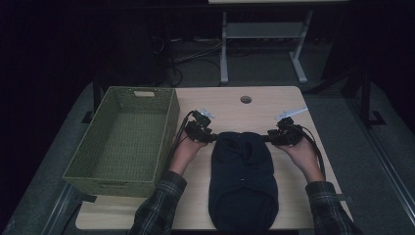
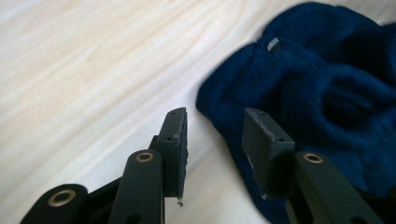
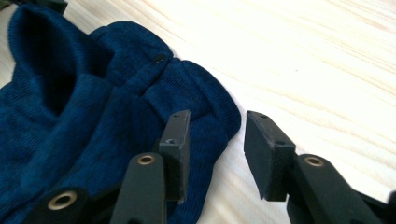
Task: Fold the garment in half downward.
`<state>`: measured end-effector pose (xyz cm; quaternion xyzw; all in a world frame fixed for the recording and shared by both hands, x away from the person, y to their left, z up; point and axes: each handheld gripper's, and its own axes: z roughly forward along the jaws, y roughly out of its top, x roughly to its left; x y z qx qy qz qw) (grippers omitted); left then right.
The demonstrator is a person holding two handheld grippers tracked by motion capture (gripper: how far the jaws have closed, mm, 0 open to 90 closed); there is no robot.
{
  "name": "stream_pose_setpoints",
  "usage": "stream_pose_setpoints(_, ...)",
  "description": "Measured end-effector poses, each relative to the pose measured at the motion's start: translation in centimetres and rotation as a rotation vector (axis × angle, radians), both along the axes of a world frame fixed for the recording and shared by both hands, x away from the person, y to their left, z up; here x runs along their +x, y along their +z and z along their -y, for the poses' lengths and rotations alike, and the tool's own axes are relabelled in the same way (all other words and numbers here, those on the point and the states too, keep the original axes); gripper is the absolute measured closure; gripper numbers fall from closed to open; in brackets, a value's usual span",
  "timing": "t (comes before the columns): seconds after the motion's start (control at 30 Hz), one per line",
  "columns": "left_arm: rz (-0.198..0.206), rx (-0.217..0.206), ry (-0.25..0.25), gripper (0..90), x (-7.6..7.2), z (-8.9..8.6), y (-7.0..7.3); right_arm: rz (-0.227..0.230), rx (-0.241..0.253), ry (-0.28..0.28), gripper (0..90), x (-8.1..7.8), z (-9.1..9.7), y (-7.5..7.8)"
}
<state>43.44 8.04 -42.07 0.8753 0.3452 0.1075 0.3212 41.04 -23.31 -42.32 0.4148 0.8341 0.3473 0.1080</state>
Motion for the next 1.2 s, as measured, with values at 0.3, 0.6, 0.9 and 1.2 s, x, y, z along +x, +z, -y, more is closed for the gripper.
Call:
stream_pose_setpoints(0.3,-0.020,-0.017,0.003,53.6,2.2,1.1,-0.8,-0.033,0.035,-0.006,58.3,2.5,-0.6,-0.7)
stream_pose_setpoints(0.6,-0.053,-0.034,0.004,47.6,3.3,1.4,-2.3,-0.089,0.042,0.000,57.3,3.6,-0.7,-3.0)
stream_pose_setpoints(0.9,-0.085,-0.041,-0.003,44.7,3.7,1.3,-3.2,-0.110,0.011,0.026,59.4,3.7,-1.1,-4.0)
stream_pose_setpoints(1.2,-0.109,-0.074,-0.065,50.4,4.0,1.0,-3.9,-0.118,-0.005,0.046,71.7,3.6,-1.6,-3.9)
